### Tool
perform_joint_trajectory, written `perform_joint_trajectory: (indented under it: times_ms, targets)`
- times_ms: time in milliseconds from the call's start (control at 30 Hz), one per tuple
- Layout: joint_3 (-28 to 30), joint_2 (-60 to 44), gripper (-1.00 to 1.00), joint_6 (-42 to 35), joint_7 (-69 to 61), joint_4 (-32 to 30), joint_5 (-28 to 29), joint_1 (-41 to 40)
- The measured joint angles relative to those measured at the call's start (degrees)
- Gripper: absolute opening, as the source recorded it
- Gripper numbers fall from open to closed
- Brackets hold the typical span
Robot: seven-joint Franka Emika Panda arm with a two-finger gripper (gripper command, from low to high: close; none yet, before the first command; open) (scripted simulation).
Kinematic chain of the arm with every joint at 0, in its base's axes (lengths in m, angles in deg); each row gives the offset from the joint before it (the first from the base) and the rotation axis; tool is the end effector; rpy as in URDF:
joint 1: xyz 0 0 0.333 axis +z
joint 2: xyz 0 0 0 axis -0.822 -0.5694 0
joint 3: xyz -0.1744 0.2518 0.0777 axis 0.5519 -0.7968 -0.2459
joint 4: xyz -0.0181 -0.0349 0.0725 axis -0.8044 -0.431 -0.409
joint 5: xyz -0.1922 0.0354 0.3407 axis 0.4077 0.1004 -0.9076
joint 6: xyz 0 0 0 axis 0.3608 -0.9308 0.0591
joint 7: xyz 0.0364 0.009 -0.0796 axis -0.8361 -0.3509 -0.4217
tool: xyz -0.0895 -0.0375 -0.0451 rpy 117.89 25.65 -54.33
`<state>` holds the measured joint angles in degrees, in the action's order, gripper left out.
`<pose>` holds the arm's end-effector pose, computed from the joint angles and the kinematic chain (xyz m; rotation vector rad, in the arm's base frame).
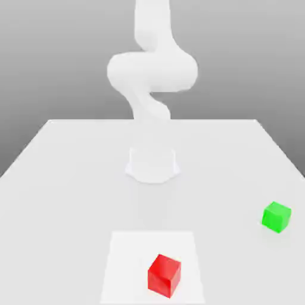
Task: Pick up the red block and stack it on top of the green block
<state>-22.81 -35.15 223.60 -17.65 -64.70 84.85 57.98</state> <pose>0.3811 -0.0011 0.6702 -2.5468 0.9179 -0.9466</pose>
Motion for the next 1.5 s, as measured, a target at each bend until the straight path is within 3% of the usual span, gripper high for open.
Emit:
perform_joint_trajectory:
  times_ms: [467,800,933,967,1200,1367,1500]
  targets:
    - [8.88,-29.47,0.00,12.24,-34.93,-7.35,-4.57,10.93]
    - [8.38,-49.90,0.00,21.38,-56.48,-12.25,-4.74,11.59]
    - [6.03,-58.16,0.00,27.82,-59.86,-11.38,-7.59,9.90]
    - [5.07,-60.12,-1.00,29.46,-60.27,-11.09,-8.07,9.06]
    - [4.82,-60.55,-1.00,29.70,-60.38,-11.03,-8.19,8.83]
    - [6.93,-51.68,-1.00,22.41,-57.43,-12.50,-4.27,10.34]
    - [1.40,-47.28,-1.00,20.26,-53.61,-14.87,-2.98,16.62]
